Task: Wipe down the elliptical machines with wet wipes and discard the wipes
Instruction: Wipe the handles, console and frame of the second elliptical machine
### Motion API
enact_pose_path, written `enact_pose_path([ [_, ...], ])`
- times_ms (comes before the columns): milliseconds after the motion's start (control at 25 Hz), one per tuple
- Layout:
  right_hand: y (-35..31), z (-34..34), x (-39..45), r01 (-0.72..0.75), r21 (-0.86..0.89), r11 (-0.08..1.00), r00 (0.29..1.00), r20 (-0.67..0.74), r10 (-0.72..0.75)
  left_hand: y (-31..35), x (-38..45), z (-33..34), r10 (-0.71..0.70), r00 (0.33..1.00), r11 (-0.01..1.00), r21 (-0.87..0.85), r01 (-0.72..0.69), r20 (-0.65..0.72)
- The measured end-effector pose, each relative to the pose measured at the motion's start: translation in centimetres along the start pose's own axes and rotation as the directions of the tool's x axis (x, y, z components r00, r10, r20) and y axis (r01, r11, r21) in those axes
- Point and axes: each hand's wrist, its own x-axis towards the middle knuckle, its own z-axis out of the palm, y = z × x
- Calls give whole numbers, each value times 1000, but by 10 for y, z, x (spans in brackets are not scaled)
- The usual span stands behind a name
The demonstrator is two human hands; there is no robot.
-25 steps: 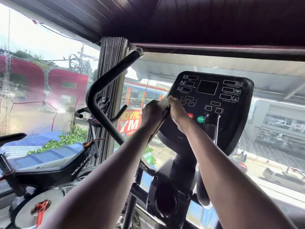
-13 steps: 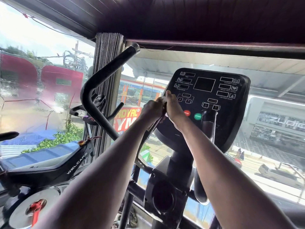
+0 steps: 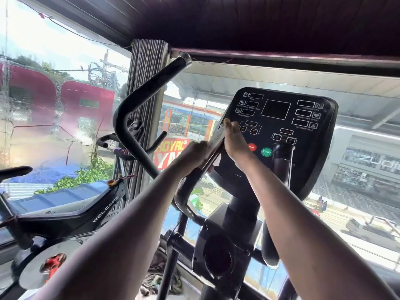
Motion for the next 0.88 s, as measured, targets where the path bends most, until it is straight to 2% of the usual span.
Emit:
enact_pose_path([
  [80, 3, 3, 2, -9, 10, 1000, 1000, -2, 9, 2, 2, -4, 18, 1000, 998, -59, -19, -16],
  [200, 3, 5, 2, 10, 57, 998, 1000, 2, -10, 26, 4, -1, 147, 983, 987, -46, -153, -110],
  [360, -1, 3, 1, -15, 53, 998, 1000, 7, 14, 35, 7, 21, 163, 982, 985, 68, -157, -95],
  [480, -1, 3, 1, 1, -27, 1000, 1000, -13, -1, 11, 4, 12, 16, 998, 996, -90, -22, -64],
  [520, -1, 3, 0, 9, -37, 999, 1000, -12, -10, 6, 4, 8, -9, 999, 995, -96, 5, -43],
  [600, 1, 3, -1, 22, -43, 999, 1000, 0, -22, 8, 6, 5, 41, 998, 999, 1, -41, -45],
  [680, 0, 6, 0, 20, 7, 1000, 1000, -4, -20, 27, 6, 7, 89, 987, 993, -65, -99, -136],
  [760, -3, 7, 3, -22, 120, 993, 1000, 0, 22, 41, 6, 15, 181, 974, 978, -76, -192, -140],
  [880, -5, 5, 1, -42, 129, 991, 999, 15, 40, 33, 0, 22, 165, 981, 983, -59, -171, -100],
])
